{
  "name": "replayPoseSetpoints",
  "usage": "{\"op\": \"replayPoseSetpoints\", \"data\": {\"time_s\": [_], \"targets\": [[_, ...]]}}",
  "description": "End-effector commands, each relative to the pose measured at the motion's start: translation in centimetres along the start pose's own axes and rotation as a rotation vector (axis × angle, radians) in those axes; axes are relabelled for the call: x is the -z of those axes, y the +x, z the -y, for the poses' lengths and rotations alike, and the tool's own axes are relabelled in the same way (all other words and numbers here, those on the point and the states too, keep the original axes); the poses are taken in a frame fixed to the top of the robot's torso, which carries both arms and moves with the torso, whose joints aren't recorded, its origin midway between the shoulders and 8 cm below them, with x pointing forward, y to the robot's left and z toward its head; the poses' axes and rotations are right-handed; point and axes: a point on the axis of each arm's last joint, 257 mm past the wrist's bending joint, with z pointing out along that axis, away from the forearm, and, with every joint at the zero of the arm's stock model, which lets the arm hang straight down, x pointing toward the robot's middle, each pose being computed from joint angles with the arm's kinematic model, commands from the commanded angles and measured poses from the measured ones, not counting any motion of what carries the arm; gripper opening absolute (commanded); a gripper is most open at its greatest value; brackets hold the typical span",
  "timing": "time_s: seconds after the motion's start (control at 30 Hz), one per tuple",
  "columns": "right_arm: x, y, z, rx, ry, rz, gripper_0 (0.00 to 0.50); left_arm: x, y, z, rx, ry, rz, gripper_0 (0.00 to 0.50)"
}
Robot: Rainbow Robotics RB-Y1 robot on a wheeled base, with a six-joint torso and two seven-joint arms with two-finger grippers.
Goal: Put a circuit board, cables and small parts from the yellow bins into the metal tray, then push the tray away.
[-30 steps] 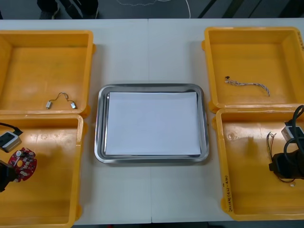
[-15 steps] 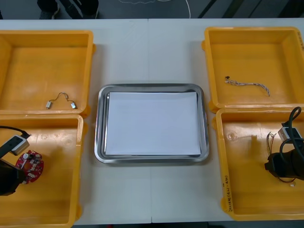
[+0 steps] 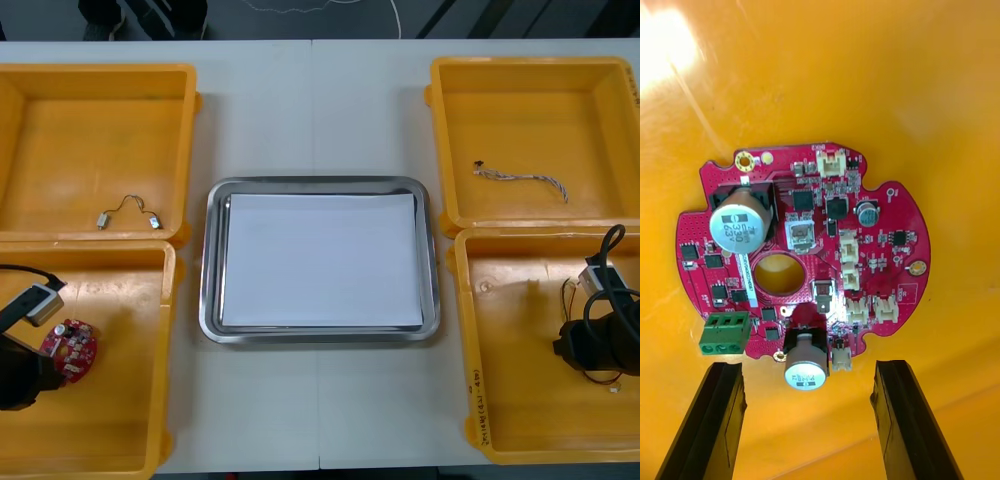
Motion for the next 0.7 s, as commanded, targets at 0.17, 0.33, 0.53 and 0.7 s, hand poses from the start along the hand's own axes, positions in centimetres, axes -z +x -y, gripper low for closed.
{"op": "replayPoseSetpoints", "data": {"time_s": [0.17, 0.33, 0.53, 0.7], "targets": [[-0.7, -0.5, -1.0, 0.031, -0.019, 0.007, 0.366, 3.2, -2.2, -1.3, 0.131, -0.008, 0.043, 0.500], [-0.7, -0.5, -0.9, 0.032, -0.018, 0.008, 0.090, 4.5, -1.9, -2.2, 0.139, -0.024, 0.014, 0.500], [-0.7, -0.5, -1.0, 0.030, -0.019, 0.007, 0.000, 5.4, -1.7, -2.9, 0.235, -0.038, -0.006, 0.500], [-0.7, -0.5, -1.1, 0.026, -0.026, 0.007, 0.000, 5.9, -1.6, -3.5, 0.446, -0.051, -0.004, 0.500]]}}
